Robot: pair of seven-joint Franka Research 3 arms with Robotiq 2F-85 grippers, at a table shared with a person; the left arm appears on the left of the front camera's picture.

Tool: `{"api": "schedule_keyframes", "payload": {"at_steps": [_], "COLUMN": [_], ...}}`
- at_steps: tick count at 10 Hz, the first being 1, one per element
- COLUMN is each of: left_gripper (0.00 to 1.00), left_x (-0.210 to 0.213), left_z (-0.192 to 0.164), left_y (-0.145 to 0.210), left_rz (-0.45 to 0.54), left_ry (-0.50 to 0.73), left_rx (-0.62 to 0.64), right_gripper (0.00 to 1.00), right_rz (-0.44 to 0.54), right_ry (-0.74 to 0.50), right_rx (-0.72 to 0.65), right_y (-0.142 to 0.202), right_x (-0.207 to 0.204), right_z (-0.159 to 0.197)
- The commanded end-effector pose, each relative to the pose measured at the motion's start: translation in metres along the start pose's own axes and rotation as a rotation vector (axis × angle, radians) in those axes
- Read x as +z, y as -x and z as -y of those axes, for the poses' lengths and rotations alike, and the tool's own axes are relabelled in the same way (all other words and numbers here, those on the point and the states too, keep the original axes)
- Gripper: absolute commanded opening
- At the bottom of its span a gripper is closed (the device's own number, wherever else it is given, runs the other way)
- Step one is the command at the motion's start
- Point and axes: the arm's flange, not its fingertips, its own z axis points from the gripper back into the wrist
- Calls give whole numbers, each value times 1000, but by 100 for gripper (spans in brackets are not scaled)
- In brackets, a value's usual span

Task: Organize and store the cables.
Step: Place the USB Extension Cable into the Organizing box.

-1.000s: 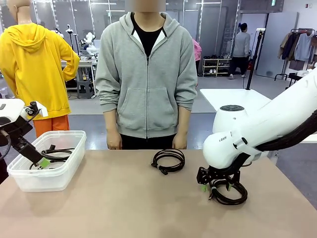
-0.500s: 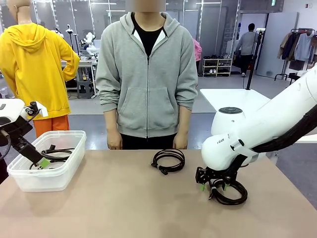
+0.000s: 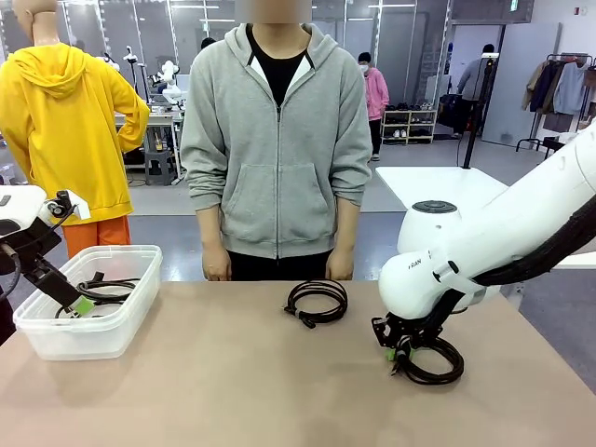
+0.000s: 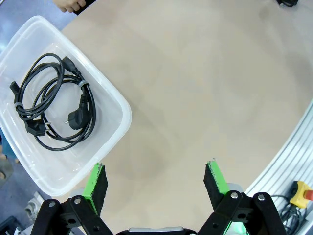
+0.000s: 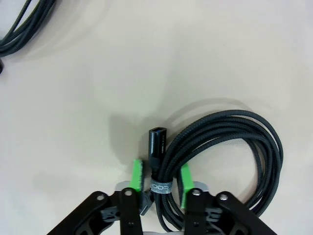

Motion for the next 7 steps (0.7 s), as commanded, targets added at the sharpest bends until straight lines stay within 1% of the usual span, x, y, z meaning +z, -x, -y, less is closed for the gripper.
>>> {"api": "schedule_keyframes", "payload": {"at_steps": [1,3,4,6,7], "left_gripper": [100,100,100,100,100], "left_x": [-2,-2,-2,-2,-2], "left_z": [1,1,1,1,1], "left_y": [-2,-2,-2,-2,-2], "left_rz": [2,2,2,2,2], "left_ry": [-7,-7,-7,-7,-7], "left_rx": [1,1,1,1,1], "right_gripper": [0,0,0,0,0], "right_rz": [32,47,60,71,49], "right_ry": [14,21,24,15,-10], "right_rx": [-38,-38,-34,-22,-2], "right_y": [2,2,2,7,9], "right_x": [-3,7,19,66,87], "right_z": [-10,-11,-10,-10,-16]}}
